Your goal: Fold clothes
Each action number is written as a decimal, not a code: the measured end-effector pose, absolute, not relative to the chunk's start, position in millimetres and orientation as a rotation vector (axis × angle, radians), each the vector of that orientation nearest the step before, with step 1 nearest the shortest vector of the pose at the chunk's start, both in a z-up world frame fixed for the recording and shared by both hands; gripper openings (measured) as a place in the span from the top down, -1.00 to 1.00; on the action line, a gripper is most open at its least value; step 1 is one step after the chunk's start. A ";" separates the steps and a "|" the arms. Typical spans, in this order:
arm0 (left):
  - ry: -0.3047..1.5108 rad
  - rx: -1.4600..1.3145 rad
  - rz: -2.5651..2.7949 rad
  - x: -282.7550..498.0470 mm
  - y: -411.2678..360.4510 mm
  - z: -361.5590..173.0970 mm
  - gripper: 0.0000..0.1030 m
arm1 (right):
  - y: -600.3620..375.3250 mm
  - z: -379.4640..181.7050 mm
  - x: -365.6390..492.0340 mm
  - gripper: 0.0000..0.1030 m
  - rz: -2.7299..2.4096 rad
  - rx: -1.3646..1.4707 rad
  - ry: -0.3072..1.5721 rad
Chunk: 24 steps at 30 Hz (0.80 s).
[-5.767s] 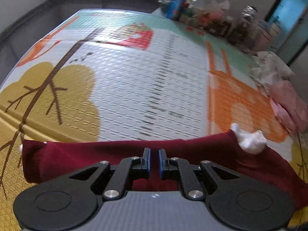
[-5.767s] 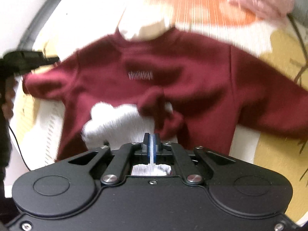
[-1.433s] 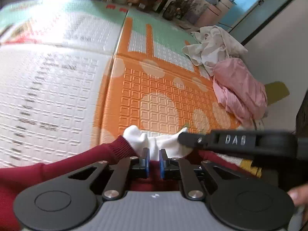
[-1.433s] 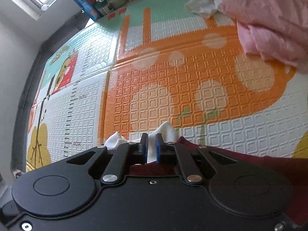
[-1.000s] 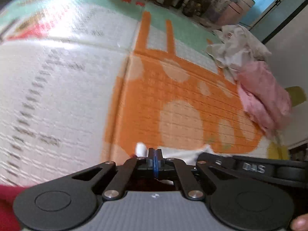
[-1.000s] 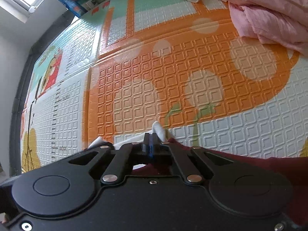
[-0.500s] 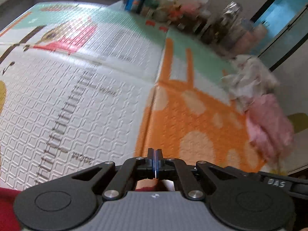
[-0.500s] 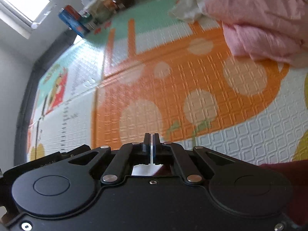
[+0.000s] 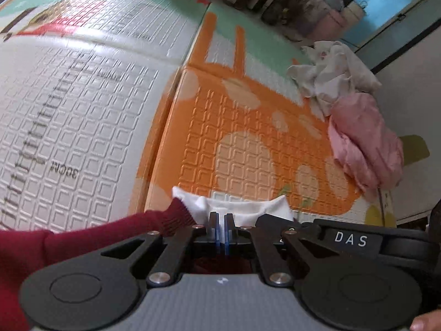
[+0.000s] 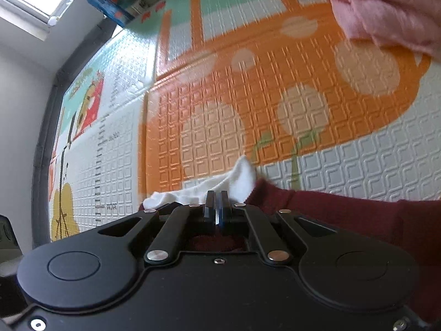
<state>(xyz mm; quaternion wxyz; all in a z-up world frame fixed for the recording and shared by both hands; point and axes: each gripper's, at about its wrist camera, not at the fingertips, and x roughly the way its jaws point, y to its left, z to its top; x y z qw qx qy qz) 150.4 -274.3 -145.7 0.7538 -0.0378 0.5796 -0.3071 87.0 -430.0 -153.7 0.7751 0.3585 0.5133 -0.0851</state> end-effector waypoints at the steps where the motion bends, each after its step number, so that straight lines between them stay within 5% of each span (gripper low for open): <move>1: 1.259 -0.075 -0.663 149.9 -274.8 -146.3 0.92 | -429.8 -156.2 87.6 0.99 -0.188 0.777 1.115; 24: 1.070 -0.101 -0.562 173.1 -242.5 -94.1 0.89 | -441.6 -109.0 82.8 0.94 -0.207 0.677 0.956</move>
